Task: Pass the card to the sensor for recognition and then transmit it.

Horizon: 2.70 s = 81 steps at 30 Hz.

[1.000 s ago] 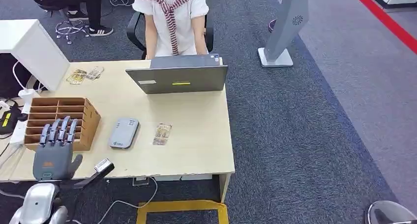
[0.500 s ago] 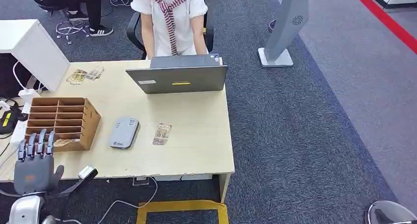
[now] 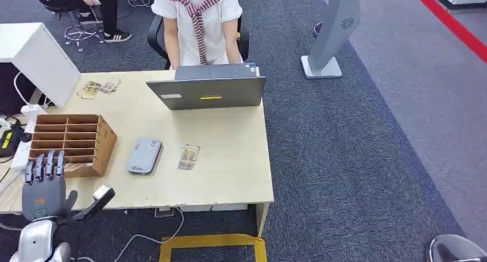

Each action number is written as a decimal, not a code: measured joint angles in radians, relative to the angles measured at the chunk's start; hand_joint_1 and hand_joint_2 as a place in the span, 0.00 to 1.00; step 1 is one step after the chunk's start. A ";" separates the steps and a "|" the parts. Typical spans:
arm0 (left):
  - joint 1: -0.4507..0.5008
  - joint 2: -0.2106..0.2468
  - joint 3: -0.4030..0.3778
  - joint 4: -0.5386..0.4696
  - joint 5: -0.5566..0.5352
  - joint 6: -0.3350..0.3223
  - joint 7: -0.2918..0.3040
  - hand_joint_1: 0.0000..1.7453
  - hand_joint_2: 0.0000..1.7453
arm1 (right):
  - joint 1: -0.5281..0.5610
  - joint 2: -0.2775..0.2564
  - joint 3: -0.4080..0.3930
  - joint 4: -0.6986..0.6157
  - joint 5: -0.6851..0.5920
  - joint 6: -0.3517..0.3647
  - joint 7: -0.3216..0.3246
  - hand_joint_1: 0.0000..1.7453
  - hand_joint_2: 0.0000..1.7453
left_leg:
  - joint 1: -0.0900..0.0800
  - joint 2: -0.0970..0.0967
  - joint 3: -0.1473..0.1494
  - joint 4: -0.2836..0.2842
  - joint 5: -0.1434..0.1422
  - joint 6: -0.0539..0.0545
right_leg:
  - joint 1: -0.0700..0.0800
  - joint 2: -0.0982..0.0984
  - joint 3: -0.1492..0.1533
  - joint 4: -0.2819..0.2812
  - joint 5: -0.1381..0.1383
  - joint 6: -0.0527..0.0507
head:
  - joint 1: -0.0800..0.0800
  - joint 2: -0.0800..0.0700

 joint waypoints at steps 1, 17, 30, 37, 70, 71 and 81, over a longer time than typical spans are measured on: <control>-0.001 -0.001 0.000 0.004 0.000 0.000 0.000 0.00 1.00 | 0.000 0.000 0.000 0.000 0.000 0.000 0.000 0.00 1.00 | 0.000 0.000 0.000 0.000 0.000 0.000 | 0.000 0.000 0.000 0.000 0.000 0.000 | 0.000 0.000; -0.107 -0.042 0.000 0.095 0.012 -0.002 0.018 0.00 1.00 | -0.002 0.000 0.007 0.000 0.016 0.006 0.008 0.00 1.00 | 0.000 0.000 0.000 0.000 0.000 0.000 | 0.000 0.000 0.000 0.000 0.000 0.000 | 0.000 0.000; -0.173 -0.020 0.010 0.170 0.010 -0.131 0.059 0.00 1.00 | -0.003 0.000 0.008 0.000 0.017 0.008 0.008 0.00 1.00 | 0.000 0.000 0.000 0.000 0.000 0.000 | 0.000 0.000 0.000 0.000 0.000 0.000 | 0.000 0.000; -0.197 -0.019 0.010 0.178 0.003 -0.164 0.082 0.00 1.00 | -0.003 0.000 0.008 0.000 0.017 0.008 0.009 0.00 1.00 | 0.000 0.000 0.000 0.000 0.000 0.000 | 0.000 0.000 0.000 0.000 0.000 0.000 | 0.000 0.000; -0.203 -0.018 0.015 0.178 0.047 -0.115 0.058 1.00 1.00 | -0.003 -0.001 0.008 0.000 0.019 0.008 0.009 0.00 1.00 | 0.000 0.000 0.000 0.000 0.000 0.000 | 0.000 0.000 0.000 0.000 0.000 0.000 | 0.000 0.000; -0.203 -0.018 0.015 0.178 0.047 -0.115 0.058 1.00 1.00 | -0.003 -0.001 0.008 0.000 0.019 0.008 0.009 0.00 1.00 | 0.000 0.000 0.000 0.000 0.000 0.000 | 0.000 0.000 0.000 0.000 0.000 0.000 | 0.000 0.000; -0.203 -0.017 0.016 0.182 0.068 -0.119 0.024 1.00 1.00 | -0.003 -0.001 0.008 0.000 0.020 0.010 0.008 0.00 1.00 | 0.000 0.000 0.000 0.000 0.000 0.000 | 0.000 0.000 0.000 0.000 0.000 0.000 | 0.000 0.000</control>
